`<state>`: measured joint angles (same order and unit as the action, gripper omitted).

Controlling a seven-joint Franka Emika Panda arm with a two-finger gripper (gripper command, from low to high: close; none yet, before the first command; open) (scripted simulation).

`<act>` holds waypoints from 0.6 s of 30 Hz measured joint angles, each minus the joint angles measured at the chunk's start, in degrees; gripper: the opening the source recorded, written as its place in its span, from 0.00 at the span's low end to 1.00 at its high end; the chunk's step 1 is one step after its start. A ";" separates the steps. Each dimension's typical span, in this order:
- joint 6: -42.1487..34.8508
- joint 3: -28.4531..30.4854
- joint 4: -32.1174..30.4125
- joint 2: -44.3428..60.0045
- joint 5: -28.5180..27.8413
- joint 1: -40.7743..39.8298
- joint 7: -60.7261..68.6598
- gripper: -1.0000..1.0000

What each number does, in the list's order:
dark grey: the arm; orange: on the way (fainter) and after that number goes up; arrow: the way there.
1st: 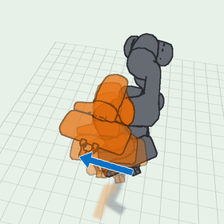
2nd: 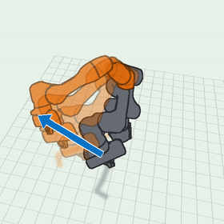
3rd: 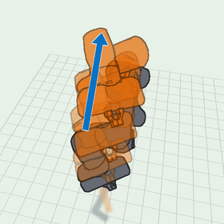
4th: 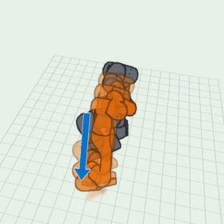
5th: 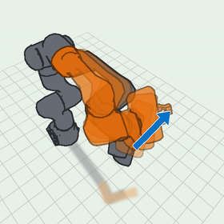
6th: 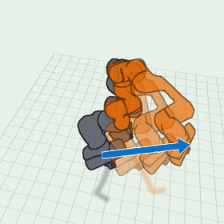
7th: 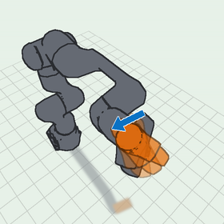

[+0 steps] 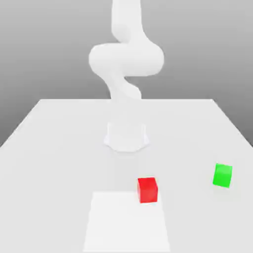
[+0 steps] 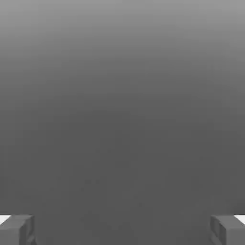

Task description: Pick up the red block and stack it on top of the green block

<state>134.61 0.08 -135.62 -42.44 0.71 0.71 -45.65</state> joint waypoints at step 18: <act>29.71 -4.42 -32.08 37.33 0.62 5.36 -2.28 0.50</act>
<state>164.32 -4.33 -167.70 -5.11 1.32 6.07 -47.92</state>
